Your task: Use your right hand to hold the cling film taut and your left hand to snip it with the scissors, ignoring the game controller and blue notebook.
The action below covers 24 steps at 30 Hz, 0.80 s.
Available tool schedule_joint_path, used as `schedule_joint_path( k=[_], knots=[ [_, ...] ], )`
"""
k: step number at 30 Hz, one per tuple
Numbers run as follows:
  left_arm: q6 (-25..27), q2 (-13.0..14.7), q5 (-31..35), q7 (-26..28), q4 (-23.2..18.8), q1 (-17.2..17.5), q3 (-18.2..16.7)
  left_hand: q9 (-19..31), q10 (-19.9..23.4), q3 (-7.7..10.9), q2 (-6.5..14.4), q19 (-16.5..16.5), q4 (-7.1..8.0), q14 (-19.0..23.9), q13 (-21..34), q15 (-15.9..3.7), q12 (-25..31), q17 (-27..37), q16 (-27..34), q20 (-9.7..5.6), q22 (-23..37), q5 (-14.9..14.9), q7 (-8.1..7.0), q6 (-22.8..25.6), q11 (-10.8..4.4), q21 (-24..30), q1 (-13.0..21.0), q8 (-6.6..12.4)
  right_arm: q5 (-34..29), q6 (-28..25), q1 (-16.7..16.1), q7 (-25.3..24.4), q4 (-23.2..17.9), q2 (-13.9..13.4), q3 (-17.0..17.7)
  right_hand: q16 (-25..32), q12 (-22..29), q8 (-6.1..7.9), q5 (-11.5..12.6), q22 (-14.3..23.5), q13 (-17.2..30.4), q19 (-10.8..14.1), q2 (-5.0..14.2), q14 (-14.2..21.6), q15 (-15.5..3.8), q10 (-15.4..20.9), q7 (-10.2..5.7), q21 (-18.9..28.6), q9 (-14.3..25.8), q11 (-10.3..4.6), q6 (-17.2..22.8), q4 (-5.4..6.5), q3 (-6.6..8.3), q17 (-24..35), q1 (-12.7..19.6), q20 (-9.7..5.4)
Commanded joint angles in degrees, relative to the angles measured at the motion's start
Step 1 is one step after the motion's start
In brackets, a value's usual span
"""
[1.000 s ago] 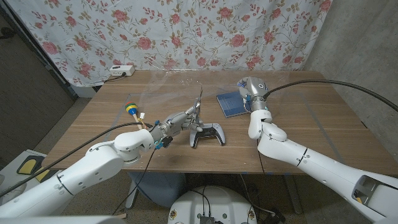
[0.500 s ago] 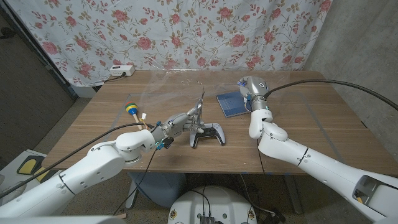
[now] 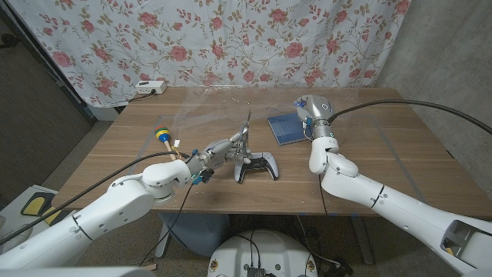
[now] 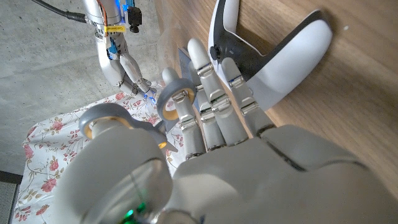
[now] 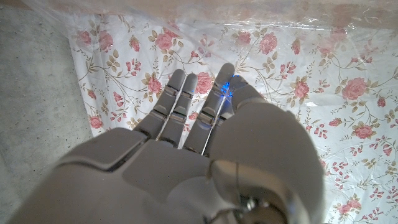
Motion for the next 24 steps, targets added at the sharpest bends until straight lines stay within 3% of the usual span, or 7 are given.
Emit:
schedule_joint_path(
  k=[1,24],
  knots=[
    [-0.28,0.20,0.05,0.66,-0.19,0.47,-0.45,0.08,4.19,-0.43,0.43,-0.06,0.06,0.28,0.16,-0.33,0.08,0.11,0.08,-0.46,0.10,-0.28,0.37,0.24,-3.67,0.50,-0.01,-0.32,0.11,0.16,-0.67,0.44,-0.86,-0.99,-0.07,-0.32,0.23,-0.14,-0.06,0.00,0.15,-0.13,0.27,0.64,-10.57,0.14,-0.48,0.44,0.33,-0.30,0.32,-0.17,0.00,0.31,-0.33,-0.31],
    [0.74,-0.19,-0.24,-1.38,0.27,-1.35,0.83,0.07,4.35,-0.80,0.54,-0.07,0.15,0.37,0.22,-0.28,-0.05,0.14,0.03,-0.39,0.10,-0.31,0.26,0.31,-3.65,0.61,0.14,-0.53,0.77,1.15,-2.58,-2.92,-1.43,-1.29,2.21,-0.61,0.32,-0.45,-0.22,-0.10,0.01,-0.35,0.29,0.93,-10.54,0.02,-0.64,1.07,0.44,-0.37,0.38,-0.10,-0.11,0.55,-0.49,-0.48]
  ],
)
